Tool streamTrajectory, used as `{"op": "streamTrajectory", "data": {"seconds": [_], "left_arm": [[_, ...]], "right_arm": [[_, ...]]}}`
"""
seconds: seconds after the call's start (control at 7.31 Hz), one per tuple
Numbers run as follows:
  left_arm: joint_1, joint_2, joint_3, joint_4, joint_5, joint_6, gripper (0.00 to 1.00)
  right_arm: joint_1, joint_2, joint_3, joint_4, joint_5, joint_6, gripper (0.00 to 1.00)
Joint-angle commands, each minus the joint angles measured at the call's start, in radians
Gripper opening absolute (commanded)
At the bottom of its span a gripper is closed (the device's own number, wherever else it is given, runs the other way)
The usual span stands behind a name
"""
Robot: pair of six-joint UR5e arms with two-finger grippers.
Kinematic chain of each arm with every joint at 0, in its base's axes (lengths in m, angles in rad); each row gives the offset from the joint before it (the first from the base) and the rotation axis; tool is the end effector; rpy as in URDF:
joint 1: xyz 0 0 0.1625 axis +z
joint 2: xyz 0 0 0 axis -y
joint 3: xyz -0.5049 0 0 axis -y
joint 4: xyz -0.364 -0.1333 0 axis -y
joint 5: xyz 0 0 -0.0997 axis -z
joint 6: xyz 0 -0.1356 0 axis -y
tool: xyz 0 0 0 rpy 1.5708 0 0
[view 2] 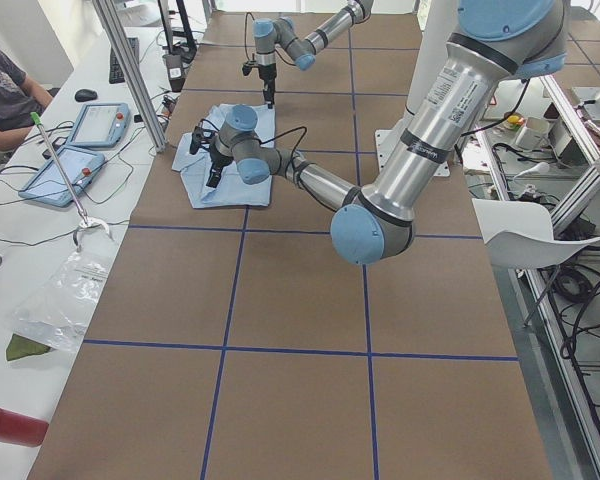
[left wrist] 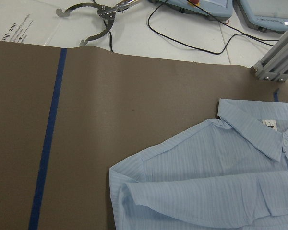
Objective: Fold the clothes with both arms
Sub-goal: 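Move the right gripper down to the folded shirt's side edge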
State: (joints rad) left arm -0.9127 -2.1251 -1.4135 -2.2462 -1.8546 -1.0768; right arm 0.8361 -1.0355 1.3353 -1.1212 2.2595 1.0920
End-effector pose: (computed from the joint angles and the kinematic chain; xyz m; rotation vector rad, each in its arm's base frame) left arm 0.3915 -0.6623 0.4257 0.4942 0.9790 -0.2239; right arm -0.4675 -0.5878 0.4980 -0.0794 -0.9671 0.0709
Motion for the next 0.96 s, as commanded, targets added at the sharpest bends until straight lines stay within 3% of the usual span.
{"op": "streamTrajectory", "data": {"seconds": [0.0,0.27,0.82], "left_arm": [[0.0,0.001,0.001,0.0,0.0,0.0,0.98],[0.002,0.011,0.001,-0.001,0.0,0.0,0.95],[0.0,0.013,-0.004,-0.001,0.0,-0.002,0.94]], "right_arm": [[0.0,-0.003,-0.001,-0.003,0.0,0.0,0.0],[0.006,-0.009,0.013,-0.002,0.006,0.0,0.0],[-0.021,-0.305,0.382,-0.005,0.008,0.002,0.0]]}}
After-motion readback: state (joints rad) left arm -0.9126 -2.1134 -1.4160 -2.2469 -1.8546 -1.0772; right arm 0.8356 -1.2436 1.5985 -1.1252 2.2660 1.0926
